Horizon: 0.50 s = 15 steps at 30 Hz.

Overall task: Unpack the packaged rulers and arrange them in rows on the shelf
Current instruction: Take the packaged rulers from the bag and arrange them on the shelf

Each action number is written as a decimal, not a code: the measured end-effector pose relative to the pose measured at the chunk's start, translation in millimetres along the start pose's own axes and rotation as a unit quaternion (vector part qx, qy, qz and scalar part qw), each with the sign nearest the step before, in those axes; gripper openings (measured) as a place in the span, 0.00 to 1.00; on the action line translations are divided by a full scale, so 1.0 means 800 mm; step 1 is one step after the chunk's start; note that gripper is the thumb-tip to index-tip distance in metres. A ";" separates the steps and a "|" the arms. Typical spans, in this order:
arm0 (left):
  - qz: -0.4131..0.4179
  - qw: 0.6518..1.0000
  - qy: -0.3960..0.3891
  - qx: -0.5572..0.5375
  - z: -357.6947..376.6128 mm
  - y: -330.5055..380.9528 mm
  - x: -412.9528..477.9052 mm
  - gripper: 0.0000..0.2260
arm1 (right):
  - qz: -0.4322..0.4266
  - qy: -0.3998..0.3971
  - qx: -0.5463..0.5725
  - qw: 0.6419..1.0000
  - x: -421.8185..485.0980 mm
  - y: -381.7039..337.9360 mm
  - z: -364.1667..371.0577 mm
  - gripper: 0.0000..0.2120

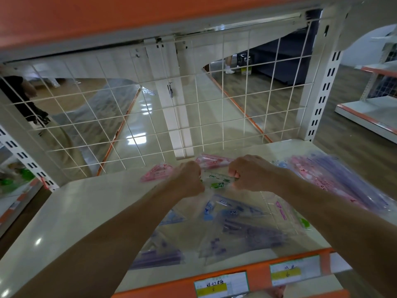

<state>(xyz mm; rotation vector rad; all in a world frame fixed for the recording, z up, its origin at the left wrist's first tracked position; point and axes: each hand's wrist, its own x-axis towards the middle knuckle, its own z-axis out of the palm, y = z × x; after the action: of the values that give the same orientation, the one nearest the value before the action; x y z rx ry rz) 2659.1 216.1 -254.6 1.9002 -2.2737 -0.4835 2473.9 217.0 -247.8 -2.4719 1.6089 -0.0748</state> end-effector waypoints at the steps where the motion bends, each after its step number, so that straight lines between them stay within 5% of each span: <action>1: 0.004 1.000 0.001 0.007 0.002 -0.001 0.000 0.07 | 0.005 -0.007 0.004 1.000 0.000 0.000 -0.002 0.08; 5: 0.011 1.000 0.003 0.028 0.005 -0.001 0.003 0.10 | 0.017 -0.035 -0.013 0.999 0.003 -0.001 -0.005 0.02; 15: 0.027 0.998 0.005 0.064 0.000 0.007 0.002 0.11 | 0.021 -0.064 -0.025 0.997 0.007 -0.005 -0.015 0.04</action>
<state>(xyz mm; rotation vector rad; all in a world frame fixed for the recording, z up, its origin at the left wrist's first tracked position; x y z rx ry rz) 2653.2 215.5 -252.6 1.8877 -2.3966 -0.3278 2478.2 211.5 -235.4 -2.4234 1.6272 0.1287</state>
